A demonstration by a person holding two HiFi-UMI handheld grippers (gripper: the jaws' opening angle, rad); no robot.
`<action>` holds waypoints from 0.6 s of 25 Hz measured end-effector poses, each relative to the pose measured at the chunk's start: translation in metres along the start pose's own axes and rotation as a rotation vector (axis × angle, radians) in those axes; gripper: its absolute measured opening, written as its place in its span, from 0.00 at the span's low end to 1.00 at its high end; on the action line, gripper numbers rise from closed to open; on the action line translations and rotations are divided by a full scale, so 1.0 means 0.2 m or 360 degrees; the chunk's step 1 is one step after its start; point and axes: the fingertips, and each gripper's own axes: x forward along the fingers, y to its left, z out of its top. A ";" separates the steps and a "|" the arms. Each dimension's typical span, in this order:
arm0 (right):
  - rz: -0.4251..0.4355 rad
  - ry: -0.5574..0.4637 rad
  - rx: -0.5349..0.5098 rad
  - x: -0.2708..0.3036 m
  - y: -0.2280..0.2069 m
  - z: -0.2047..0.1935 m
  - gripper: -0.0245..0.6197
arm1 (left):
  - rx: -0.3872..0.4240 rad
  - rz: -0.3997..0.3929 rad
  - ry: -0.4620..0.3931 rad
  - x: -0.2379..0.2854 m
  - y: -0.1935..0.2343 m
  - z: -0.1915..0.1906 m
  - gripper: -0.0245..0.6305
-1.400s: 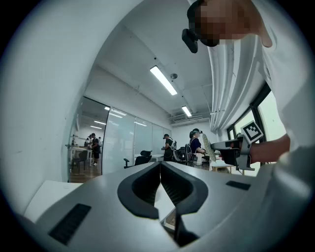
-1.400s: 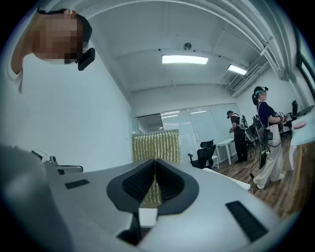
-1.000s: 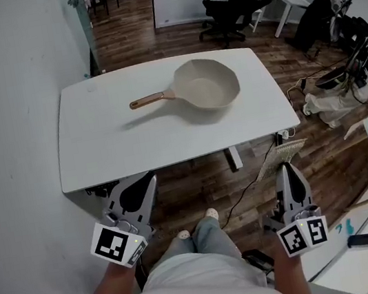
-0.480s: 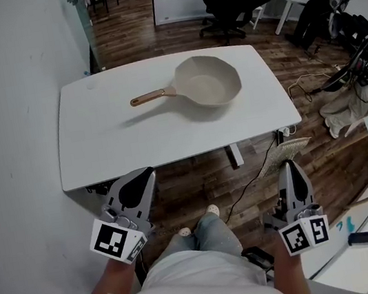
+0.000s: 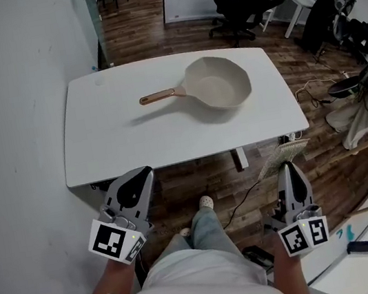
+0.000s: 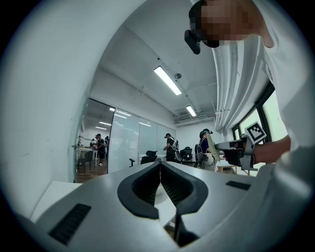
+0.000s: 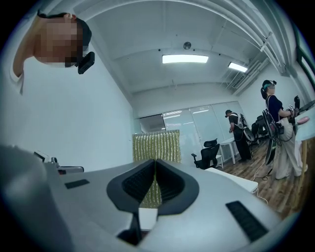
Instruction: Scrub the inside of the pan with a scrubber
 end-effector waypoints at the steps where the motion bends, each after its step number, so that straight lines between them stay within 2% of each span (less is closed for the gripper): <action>1: 0.0011 0.0000 -0.0003 0.01 0.01 0.00 0.08 | -0.0005 0.0012 0.0001 0.00 0.01 -0.01 0.06; 6: 0.0043 0.0013 -0.0004 0.05 0.03 -0.01 0.08 | -0.0027 0.0039 0.0011 -0.01 0.03 -0.02 0.06; 15: 0.0019 0.0036 0.0012 0.09 -0.06 -0.01 0.08 | -0.0010 0.0052 0.0008 0.07 0.05 0.00 0.06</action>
